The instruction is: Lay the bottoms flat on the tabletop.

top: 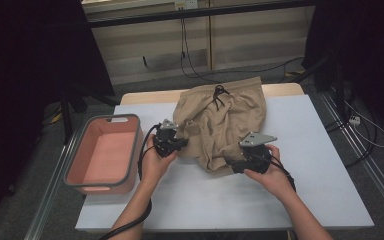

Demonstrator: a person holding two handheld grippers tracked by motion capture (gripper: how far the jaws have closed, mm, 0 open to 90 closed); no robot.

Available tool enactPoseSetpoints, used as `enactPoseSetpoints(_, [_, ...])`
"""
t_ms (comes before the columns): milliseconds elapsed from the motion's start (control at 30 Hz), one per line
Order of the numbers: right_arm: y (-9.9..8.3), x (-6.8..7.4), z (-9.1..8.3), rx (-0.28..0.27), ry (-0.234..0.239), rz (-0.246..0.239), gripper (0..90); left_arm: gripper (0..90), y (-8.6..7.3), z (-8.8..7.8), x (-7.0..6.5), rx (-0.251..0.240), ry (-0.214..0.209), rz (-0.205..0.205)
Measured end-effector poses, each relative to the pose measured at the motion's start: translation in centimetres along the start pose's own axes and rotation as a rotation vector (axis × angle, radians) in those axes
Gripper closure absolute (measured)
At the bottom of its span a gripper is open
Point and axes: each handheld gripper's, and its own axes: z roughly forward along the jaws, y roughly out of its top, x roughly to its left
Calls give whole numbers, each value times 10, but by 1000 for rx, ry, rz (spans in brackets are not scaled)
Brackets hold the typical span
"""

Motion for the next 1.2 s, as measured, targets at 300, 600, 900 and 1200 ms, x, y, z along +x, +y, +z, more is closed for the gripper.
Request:
enactPoseSetpoints(300, [-12, 7, 24, 119, -16, -63, 242, 887, -3, -26, 2, -26, 56, 6])
enactPoseSetpoints(600, [-17, 1, 33, 116, -94, -84, 637, 889, -7, -28, 2, -12, 70, 17])
enactPoseSetpoints(900, [-19, -22, 21, 82, -123, -18, 881, 890, -8, -31, 8, -16, 73, -2])
enactPoseSetpoints(1200, [-25, -64, -11, 28, -247, 91, 888, 890, -8, -31, 7, -12, 73, 15])
